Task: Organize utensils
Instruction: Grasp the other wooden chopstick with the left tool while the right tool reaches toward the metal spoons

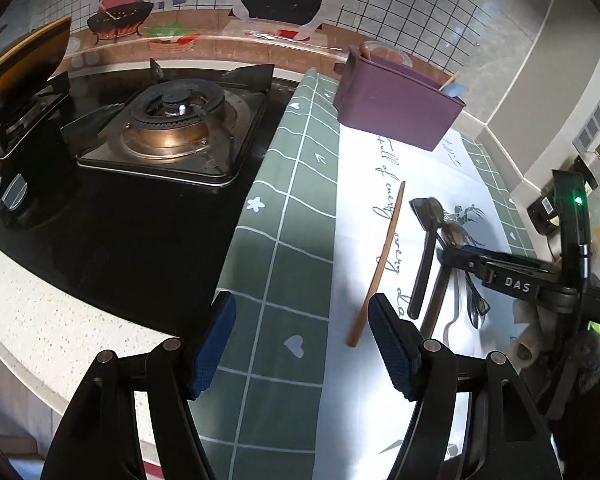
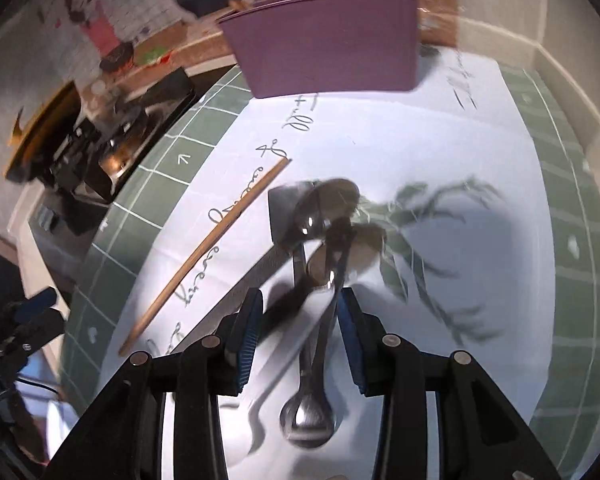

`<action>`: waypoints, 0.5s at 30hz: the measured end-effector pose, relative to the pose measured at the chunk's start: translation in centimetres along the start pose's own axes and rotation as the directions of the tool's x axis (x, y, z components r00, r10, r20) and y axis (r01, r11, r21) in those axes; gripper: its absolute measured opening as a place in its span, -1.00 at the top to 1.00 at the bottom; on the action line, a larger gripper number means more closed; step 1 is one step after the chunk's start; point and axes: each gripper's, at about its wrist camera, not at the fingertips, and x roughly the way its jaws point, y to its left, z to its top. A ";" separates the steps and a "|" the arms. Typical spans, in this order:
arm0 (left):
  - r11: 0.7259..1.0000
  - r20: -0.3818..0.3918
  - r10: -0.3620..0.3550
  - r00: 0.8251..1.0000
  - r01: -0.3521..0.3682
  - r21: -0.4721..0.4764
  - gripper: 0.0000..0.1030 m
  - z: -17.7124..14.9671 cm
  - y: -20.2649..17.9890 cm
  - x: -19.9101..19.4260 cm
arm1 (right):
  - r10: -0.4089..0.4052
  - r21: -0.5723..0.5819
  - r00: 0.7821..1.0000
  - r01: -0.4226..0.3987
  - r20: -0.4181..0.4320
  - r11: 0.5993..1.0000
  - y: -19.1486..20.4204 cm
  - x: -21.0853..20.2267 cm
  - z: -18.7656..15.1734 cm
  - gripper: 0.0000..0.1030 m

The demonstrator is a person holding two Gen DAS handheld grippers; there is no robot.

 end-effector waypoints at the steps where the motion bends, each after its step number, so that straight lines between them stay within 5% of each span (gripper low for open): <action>1: 1.000 -0.003 -0.007 1.000 0.007 0.004 -0.34 0.0 -0.2 0.1 | -0.006 -0.027 1.000 0.006 -0.002 1.000 0.2 0.1 0.1 0.28; 8: 0.984 -0.049 -0.086 0.995 0.093 0.149 -0.41 1.5 -4.2 2.9 | -0.087 -0.086 0.996 0.089 0.034 0.992 -2.0 -1.1 -0.1 0.34; 10: 0.974 -0.089 -0.109 0.990 0.124 0.189 -0.20 2.5 -5.8 4.4 | -0.051 -0.053 0.997 0.054 0.057 0.997 -3.4 -2.3 -0.3 0.34; 12: 0.972 -0.121 -0.088 0.989 0.111 0.205 0.46 3.3 -6.9 5.8 | -0.022 -0.031 0.996 0.025 0.083 0.999 -4.3 -3.5 -0.7 0.34; 15: 0.960 -0.191 -0.057 0.980 0.106 0.259 0.49 4.7 -8.4 8.2 | -0.017 -0.022 0.994 0.020 0.105 1.000 -5.3 -4.8 -1.7 0.34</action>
